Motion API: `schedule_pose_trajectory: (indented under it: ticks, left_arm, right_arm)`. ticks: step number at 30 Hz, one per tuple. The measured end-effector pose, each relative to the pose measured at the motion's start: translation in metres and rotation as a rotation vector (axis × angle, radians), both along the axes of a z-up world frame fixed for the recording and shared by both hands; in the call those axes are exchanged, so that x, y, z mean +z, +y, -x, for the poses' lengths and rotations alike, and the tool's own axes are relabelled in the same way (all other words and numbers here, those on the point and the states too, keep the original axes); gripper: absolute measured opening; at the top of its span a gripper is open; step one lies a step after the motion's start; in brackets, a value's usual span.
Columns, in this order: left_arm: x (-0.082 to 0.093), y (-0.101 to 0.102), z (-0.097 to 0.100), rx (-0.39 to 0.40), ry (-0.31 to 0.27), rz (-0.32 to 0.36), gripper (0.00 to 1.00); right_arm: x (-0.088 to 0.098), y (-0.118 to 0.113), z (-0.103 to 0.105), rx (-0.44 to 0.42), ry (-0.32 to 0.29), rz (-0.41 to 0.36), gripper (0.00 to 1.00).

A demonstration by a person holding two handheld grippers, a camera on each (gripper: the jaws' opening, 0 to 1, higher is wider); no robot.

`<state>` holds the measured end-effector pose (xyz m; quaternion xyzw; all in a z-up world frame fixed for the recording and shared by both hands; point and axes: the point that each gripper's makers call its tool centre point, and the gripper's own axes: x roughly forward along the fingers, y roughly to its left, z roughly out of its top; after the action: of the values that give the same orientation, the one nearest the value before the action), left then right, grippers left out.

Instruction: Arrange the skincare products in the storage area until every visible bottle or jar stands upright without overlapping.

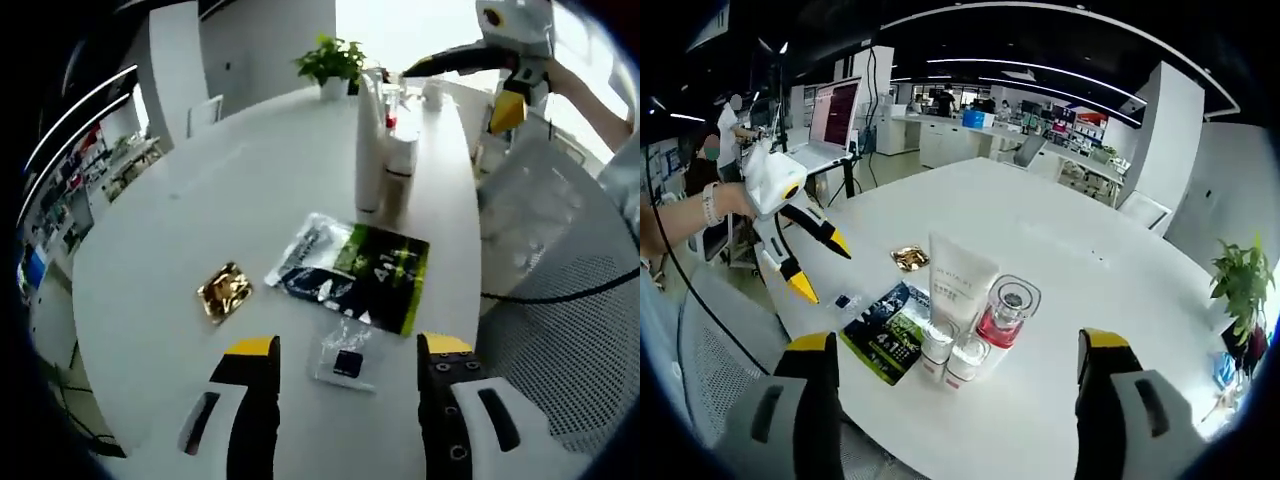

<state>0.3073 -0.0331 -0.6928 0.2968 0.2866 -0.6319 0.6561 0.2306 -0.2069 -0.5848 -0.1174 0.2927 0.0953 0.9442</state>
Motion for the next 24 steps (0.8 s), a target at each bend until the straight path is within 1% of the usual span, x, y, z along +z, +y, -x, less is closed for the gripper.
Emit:
schedule_pose_trajectory:
  ticks: [1,3,6,8,12,16,19,24]
  left_arm:
    - [-0.004,0.0,0.0,-0.015,-0.003,-0.016,0.5]
    - [-0.011,-0.001,0.003,-0.05,0.011,-0.033,0.49]
    - [-0.019,-0.002,0.006,-0.089,0.022,-0.048,0.48]
    - [-0.023,-0.003,0.007,-0.098,0.035,-0.057,0.47]
    - [-0.032,-0.005,0.007,-0.122,0.035,-0.076,0.48]
    - [-0.039,-0.007,0.007,-0.154,0.026,-0.1,0.48]
    - [-0.045,-0.008,0.006,-0.168,0.03,-0.121,0.47]
    - [-0.052,-0.007,0.004,-0.196,0.004,-0.162,0.47]
  right_arm:
    - [0.0,0.0,0.0,-0.001,0.001,0.0,1.0]
    - [-0.001,0.0,0.0,-0.003,0.001,-0.001,1.0]
    - [-0.002,-0.002,0.001,-0.011,0.005,-0.001,1.0]
    - [-0.002,-0.002,0.002,-0.013,0.006,-0.002,1.0]
    - [-0.006,-0.002,0.004,-0.012,0.019,-0.002,1.0]
    - [-0.005,-0.003,0.004,-0.017,0.017,-0.006,1.0]
    - [-0.005,-0.003,0.004,-0.018,0.019,-0.009,0.99]
    - [-0.005,-0.004,0.003,-0.017,0.02,-0.008,0.99]
